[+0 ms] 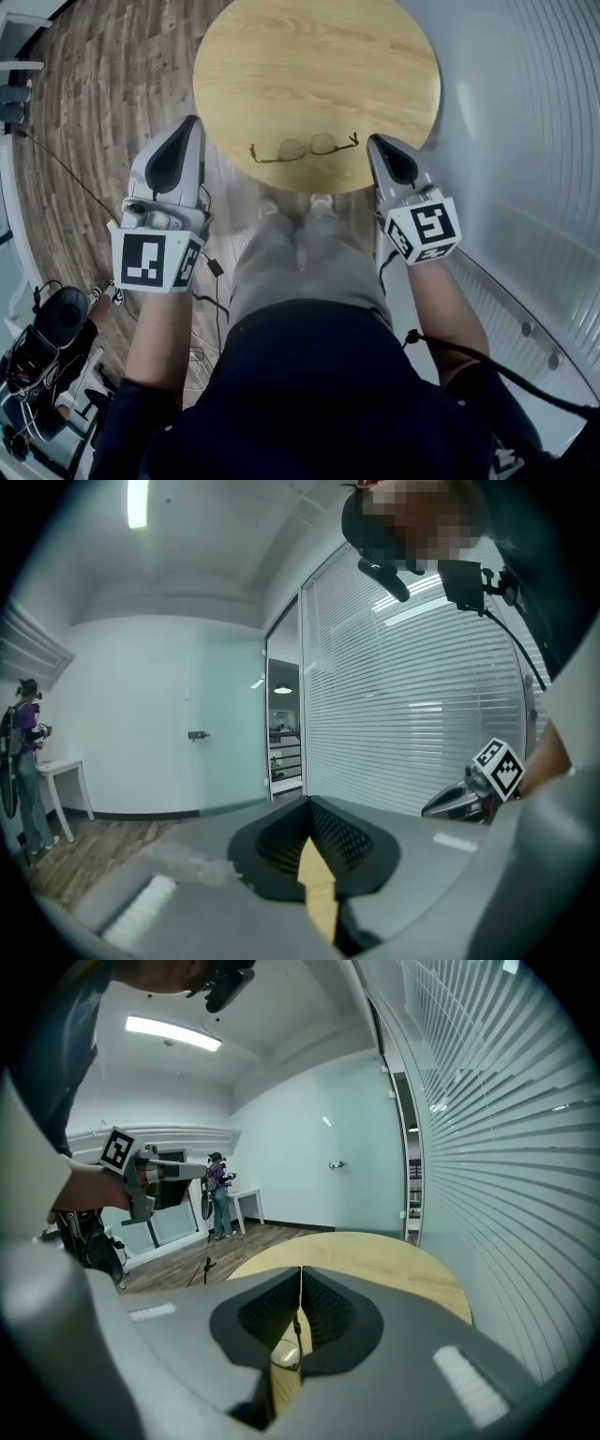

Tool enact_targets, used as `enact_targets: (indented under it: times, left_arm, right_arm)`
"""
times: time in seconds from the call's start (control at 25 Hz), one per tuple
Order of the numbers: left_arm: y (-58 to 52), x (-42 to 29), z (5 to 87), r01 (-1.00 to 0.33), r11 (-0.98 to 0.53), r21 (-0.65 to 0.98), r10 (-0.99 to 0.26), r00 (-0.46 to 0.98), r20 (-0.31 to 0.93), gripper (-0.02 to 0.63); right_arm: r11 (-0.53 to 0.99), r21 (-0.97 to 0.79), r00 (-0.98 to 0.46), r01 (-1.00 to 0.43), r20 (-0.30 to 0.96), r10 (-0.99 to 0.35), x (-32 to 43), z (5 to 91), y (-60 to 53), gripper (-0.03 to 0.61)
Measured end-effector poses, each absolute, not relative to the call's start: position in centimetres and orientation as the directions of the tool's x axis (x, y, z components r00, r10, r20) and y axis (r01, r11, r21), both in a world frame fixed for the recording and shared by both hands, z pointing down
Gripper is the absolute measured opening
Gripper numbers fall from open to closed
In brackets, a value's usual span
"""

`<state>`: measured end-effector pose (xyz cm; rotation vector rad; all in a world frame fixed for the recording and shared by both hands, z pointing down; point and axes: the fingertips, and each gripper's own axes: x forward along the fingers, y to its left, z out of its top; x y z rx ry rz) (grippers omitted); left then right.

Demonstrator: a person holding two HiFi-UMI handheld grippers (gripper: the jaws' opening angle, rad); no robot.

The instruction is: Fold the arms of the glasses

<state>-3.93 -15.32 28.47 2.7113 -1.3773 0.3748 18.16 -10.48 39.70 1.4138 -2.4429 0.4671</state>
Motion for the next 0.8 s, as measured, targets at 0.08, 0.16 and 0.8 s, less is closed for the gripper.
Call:
enact_targets:
  times: [0.08,0.16,0.8]
  left_arm:
    - [-15.5,-4.1,28.9,-0.806,-0.592,-0.033,-0.784,0.565,0.256,0.003]
    - [-15.7,-4.3,29.2,-0.805,-0.592,-0.029,-0.782,0.566,0.262,0.003]
    - [-15.1,-5.2,32.0,-0.817,-0.575,-0.031,-0.785,0.541,0.302,0.003]
  right_arm:
    - [0.472,-0.139,-0.485,-0.871,0.405,-0.775,17.9,40.3,-10.7,0.020]
    - [0.469,-0.145,-0.484,-0.871,0.415,-0.770,17.8,40.9,-10.9,0.065]
    - [0.462,-0.154,-0.477,-0.873,0.465,-0.746,17.4,45.5,-11.4,0.078]
